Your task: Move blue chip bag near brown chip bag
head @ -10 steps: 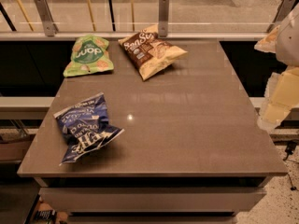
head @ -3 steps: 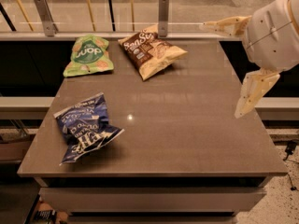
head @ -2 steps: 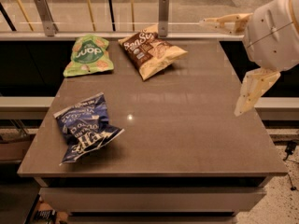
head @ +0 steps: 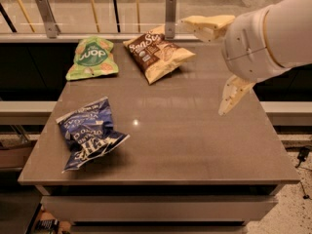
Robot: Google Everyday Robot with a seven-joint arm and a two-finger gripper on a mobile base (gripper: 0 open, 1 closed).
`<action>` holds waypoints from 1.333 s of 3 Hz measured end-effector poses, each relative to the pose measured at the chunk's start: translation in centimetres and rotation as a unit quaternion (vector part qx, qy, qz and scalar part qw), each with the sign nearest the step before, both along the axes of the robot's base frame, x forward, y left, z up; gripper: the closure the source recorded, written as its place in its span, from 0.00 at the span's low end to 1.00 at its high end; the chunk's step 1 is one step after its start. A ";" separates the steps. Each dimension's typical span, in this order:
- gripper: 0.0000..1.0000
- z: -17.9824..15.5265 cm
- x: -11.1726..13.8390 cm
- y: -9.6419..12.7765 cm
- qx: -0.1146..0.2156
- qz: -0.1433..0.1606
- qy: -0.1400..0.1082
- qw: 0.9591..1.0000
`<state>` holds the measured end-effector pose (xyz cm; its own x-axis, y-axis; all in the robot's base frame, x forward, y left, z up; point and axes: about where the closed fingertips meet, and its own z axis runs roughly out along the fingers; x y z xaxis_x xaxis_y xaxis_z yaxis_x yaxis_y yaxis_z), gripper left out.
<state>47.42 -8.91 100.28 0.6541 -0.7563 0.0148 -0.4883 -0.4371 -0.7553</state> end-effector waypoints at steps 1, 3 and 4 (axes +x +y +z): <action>0.00 -1.2 0.9 3.2 -0.020 0.056 -0.024 0.998; 0.00 -5.2 1.1 9.3 -0.066 0.216 0.014 0.974; 0.00 -7.5 0.6 11.2 -0.081 0.269 0.043 0.959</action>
Offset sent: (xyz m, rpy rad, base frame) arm 0.0122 0.0978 -0.0611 -0.1583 0.0404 0.5113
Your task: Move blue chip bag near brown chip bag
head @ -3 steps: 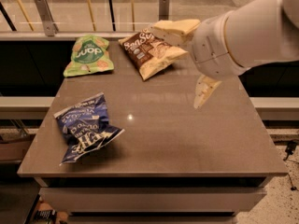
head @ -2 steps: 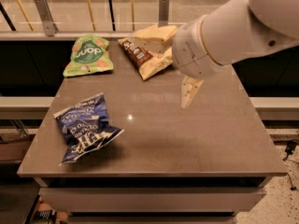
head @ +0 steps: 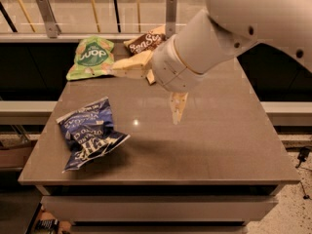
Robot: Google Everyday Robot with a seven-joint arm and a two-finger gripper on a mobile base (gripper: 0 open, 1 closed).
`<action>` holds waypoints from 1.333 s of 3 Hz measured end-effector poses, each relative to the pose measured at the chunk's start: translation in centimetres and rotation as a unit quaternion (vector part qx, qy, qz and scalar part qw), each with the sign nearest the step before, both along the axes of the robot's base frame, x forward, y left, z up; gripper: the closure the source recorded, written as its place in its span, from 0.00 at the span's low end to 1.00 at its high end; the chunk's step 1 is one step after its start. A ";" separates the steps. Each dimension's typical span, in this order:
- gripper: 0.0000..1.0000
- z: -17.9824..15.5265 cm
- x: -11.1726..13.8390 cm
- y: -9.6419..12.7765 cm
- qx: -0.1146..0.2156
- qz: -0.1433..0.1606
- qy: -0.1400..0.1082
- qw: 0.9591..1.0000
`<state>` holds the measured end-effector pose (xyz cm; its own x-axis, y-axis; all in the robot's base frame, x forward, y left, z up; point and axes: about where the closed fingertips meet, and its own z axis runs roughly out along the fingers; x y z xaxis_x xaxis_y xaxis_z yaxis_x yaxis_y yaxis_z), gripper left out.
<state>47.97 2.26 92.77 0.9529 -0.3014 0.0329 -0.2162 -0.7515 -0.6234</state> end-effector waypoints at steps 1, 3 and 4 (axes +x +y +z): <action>0.00 -1.8 -0.5 2.0 -0.003 0.041 0.016 0.999; 0.00 -4.7 -1.3 5.4 0.044 0.075 0.039 0.995; 0.00 -6.1 -1.6 7.0 0.085 0.076 0.060 0.992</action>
Offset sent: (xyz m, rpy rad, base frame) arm -0.0118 0.0603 -0.0526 0.0527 0.0770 0.1813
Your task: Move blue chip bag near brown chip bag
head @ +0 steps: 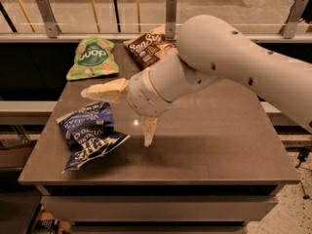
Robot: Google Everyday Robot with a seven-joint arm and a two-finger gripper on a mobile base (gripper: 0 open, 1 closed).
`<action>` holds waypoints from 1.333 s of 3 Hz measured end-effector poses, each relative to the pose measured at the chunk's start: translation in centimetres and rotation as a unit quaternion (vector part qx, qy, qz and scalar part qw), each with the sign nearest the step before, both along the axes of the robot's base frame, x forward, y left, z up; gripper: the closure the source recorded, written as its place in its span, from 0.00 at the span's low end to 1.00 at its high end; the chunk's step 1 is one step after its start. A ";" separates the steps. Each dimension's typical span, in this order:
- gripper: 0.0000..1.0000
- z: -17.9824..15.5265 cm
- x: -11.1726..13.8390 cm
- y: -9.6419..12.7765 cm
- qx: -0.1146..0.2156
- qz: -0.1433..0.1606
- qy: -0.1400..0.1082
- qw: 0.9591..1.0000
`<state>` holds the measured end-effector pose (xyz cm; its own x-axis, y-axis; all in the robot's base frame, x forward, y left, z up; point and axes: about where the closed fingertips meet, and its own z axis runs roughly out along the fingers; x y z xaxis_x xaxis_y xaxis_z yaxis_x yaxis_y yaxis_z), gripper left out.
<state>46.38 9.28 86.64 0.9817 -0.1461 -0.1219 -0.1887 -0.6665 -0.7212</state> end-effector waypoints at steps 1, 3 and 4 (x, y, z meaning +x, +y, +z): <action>0.00 0.3 -0.1 0.3 0.005 0.000 0.004 1.000; 0.00 0.7 -1.1 0.8 0.019 -0.011 0.002 1.000; 0.00 1.1 -2.3 1.8 0.039 -0.008 0.005 0.999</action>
Offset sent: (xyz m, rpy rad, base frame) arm -0.0314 0.0418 -0.0226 0.0854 0.0528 0.0072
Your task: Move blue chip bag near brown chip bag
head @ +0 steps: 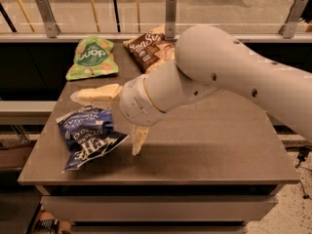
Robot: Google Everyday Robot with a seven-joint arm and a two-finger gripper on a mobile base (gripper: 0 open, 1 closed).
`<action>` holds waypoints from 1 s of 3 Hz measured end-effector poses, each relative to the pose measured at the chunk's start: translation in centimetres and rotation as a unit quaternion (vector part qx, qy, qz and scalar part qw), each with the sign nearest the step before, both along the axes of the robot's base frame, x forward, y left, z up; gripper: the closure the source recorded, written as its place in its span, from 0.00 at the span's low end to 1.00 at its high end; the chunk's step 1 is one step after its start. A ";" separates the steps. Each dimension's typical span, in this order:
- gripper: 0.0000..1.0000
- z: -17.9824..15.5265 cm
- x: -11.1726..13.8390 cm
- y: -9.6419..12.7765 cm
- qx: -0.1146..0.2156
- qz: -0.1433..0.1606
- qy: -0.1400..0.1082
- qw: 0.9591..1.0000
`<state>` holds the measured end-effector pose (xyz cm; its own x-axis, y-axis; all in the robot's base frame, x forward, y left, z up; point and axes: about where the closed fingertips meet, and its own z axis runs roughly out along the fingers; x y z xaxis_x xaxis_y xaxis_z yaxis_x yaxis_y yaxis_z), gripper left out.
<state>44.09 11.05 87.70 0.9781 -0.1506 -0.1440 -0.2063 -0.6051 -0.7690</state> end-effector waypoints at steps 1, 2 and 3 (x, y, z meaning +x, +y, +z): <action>0.00 0.1 -0.1 0.1 0.002 0.000 0.000 1.000; 0.18 0.2 -0.3 0.2 0.001 0.002 -0.001 1.000; 0.40 0.3 -0.4 0.4 0.000 0.004 -0.002 1.000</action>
Offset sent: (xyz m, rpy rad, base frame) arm -0.0010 0.0010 0.0008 0.0031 0.0009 0.0010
